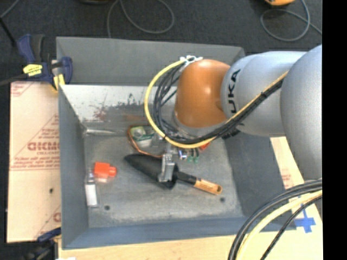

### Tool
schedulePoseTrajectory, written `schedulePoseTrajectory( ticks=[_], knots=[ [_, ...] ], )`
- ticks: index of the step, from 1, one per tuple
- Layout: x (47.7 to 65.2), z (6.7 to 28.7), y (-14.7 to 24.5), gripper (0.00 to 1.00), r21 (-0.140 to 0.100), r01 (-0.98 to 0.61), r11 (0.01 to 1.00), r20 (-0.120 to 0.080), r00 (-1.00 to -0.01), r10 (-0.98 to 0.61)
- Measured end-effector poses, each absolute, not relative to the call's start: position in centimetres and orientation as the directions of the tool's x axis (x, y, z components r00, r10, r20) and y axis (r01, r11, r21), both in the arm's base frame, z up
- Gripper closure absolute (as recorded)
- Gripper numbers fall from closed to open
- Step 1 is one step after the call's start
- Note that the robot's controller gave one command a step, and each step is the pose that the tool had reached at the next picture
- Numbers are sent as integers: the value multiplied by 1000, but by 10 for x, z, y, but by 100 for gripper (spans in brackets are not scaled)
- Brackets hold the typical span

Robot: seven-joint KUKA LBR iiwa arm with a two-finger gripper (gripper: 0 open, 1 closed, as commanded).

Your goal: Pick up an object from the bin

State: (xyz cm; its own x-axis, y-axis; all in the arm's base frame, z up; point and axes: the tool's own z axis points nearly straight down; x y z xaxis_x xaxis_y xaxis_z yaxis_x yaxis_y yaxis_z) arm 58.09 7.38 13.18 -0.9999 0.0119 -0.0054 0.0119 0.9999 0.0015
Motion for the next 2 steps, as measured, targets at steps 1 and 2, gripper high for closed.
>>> schedulePoseTrajectory(
  ticks=[1,2],
  knots=[
    [572,132,80,0,0,-79,997,-20,-997,-79],
    [591,80,65,100,-1,-224,975,-12,-974,-224]
  ],
)
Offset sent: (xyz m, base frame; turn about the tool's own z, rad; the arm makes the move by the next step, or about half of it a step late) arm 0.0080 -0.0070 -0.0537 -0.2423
